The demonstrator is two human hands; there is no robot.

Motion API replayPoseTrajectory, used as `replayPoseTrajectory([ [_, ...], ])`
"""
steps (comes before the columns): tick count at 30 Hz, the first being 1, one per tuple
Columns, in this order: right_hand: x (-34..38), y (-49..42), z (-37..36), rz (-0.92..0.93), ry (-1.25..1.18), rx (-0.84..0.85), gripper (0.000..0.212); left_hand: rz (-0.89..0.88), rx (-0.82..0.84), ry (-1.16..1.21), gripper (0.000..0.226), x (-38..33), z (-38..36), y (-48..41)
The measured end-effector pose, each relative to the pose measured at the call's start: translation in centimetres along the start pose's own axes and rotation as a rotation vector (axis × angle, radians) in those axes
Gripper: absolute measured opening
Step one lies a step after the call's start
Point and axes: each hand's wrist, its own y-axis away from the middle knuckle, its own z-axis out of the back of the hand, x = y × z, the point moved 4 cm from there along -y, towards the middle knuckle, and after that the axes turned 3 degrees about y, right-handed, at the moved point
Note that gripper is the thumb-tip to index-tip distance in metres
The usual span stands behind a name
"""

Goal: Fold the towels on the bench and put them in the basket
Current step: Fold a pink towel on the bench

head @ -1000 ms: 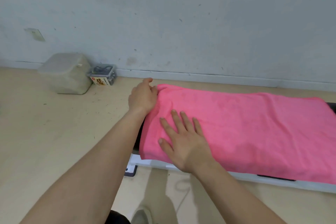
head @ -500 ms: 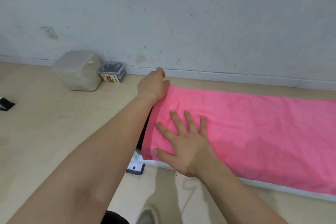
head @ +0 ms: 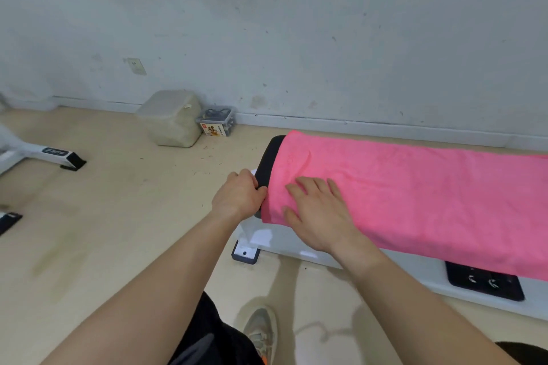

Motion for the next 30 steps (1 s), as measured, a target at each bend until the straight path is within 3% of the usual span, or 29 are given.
replayPoseTrajectory([
  [5,-0.3,1.8,0.3,-0.032,-0.023,0.048,0.051,-0.087,-0.031,0.073,0.031,0.2,-0.1,1.6],
  [11,-0.2,2.1,0.8,-0.097,-0.034,-0.035,0.038,-0.169,-0.029,0.099,0.018,-1.7,0.0,2.2],
  [13,0.0,1.7,0.7,-0.123,-0.107,-0.015,0.037,-0.158,-0.018,0.213,0.016,-1.7,0.4,2.0],
  [18,1.0,1.1,0.4,-0.187,-0.205,0.011,0.055,-0.105,0.202,0.66,0.006,-1.8,0.9,2.3],
  [24,1.7,0.2,0.2,-0.245,-0.227,-0.053,0.053,-0.081,0.367,0.768,0.01,-2.7,0.8,3.0],
  [27,1.6,-0.1,0.1,-0.224,-0.194,-0.053,0.027,-0.097,0.341,0.735,0.008,-3.1,1.1,2.8],
  [30,1.1,0.0,0.3,-0.233,-0.202,-0.062,0.024,-0.042,0.172,0.681,0.011,-2.8,2.0,1.1],
])
